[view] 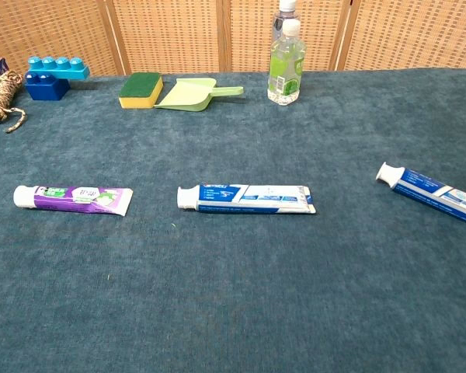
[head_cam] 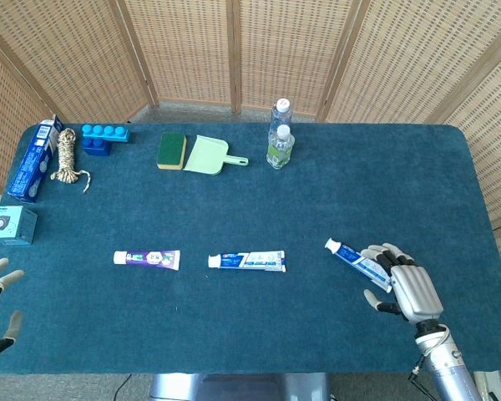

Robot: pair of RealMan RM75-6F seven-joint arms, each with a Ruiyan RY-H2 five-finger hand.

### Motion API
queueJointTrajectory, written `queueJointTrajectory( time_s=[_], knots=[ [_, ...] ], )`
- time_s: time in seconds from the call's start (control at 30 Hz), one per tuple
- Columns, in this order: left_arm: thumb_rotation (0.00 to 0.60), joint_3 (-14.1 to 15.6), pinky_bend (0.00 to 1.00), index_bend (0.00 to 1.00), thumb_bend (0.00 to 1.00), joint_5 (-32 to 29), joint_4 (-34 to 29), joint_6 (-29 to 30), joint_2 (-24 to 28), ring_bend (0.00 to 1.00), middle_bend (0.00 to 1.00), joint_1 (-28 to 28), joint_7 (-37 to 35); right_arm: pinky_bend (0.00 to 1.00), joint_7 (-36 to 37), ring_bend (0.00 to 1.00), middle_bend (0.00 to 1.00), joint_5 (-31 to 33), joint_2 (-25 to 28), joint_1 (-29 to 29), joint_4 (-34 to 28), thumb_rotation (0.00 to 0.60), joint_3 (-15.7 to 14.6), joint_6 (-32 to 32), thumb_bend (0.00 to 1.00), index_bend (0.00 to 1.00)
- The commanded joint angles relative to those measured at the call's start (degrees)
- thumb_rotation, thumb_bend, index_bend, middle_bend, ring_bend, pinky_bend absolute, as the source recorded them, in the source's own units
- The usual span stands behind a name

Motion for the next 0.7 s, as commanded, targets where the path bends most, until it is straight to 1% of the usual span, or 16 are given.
queueJointTrajectory(
  time_s=[0.03, 0.3, 0.4, 0.7],
  knots=[
    [0.6, 0.0, 0.11, 0.2, 0.44, -0.3, 0.0, -0.3, -0.1, 0.07, 0.11, -0.1, 0.0, 0.21, -0.1, 0.11, 0.21, 0.3, -0.1, 0.2, 0.0, 0.6, 0.1, -0.3, 0.31, 0.22],
    [0.6, -0.4, 0.12, 0.2, 0.44, 0.3, -0.4, 0.4, 0.4, 0.07, 0.11, -0.2, 0.3, 0.21, -0.6, 0.11, 0.21, 1.0, -0.7, 0.9, 0.4, 0.6, 0.6, -1.3, 0.31, 0.22],
    [0.6, -0.5, 0.11, 0.2, 0.44, 0.4, -0.7, 0.5, 0.7, 0.07, 0.11, -0.3, 0.4, 0.21, -1.9, 0.1, 0.19, 2.3, -1.4, 1.6, 0.5, 0.6, 1.1, -2.0, 0.3, 0.19],
    [0.6, -1.9, 0.12, 0.2, 0.44, 0.2, -2.0, 0.1, 2.3, 0.07, 0.11, -1.6, 1.1, 0.21, -11.1, 0.05, 0.13, 10.2, -5.5, 5.5, 1.8, 0.6, 3.5, -4.7, 0.18, 0.08]
  ],
)
